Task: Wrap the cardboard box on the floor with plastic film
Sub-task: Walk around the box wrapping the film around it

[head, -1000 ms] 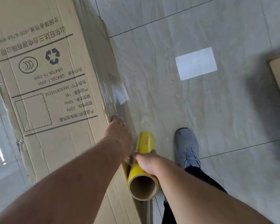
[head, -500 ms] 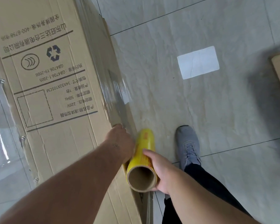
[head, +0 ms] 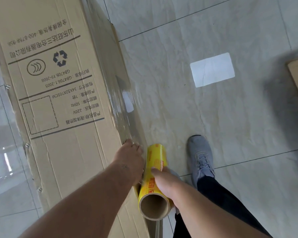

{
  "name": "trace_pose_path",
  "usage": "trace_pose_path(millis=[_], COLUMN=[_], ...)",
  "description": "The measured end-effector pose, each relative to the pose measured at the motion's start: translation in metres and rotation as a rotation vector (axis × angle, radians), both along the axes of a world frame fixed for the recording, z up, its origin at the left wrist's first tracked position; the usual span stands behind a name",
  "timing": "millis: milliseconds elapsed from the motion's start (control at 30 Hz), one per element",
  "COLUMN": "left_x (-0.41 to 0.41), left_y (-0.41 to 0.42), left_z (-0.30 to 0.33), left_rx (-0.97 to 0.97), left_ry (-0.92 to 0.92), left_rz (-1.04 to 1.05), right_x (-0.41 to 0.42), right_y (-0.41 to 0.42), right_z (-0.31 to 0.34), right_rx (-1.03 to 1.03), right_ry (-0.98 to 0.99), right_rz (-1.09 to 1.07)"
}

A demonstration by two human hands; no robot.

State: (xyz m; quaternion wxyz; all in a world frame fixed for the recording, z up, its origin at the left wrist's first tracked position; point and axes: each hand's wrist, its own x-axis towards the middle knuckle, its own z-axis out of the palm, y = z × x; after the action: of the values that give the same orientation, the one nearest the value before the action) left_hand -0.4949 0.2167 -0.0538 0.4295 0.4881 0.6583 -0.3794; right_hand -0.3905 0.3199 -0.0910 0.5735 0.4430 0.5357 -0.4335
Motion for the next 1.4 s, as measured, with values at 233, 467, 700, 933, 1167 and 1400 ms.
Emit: trace_pose_path(millis=[233,467,700,933,1167,1400], left_x=[0.009,0.011,0.031,0.034,0.044,0.048], left_y=[0.003,0.007,0.003,-0.007,-0.005,-0.003], left_z=[0.000,0.002,0.001,-0.005,-0.005,-0.012], left_rx=[0.001,-0.024,-0.016,0.007,0.033,0.053], left_ry=[-0.016,-0.007,0.033,0.050,0.020,0.030], left_rz=[0.023,0.088,0.058,-0.047,0.011,0.068], right_x=[0.028,0.031,0.049,0.063,0.051,0.057], right_y=[0.001,0.003,-0.003,-0.012,0.001,0.001], right_z=[0.001,0.000,-0.015,-0.060,0.016,0.025], right_rx=[-0.040,-0.055,0.060,0.207,0.080,-0.051], right_ry=[-0.273,-0.159,-0.068,-0.053,-0.171,-0.244], right_rz=[-0.706,-0.543,-0.153,-0.108,-0.526,-0.666])
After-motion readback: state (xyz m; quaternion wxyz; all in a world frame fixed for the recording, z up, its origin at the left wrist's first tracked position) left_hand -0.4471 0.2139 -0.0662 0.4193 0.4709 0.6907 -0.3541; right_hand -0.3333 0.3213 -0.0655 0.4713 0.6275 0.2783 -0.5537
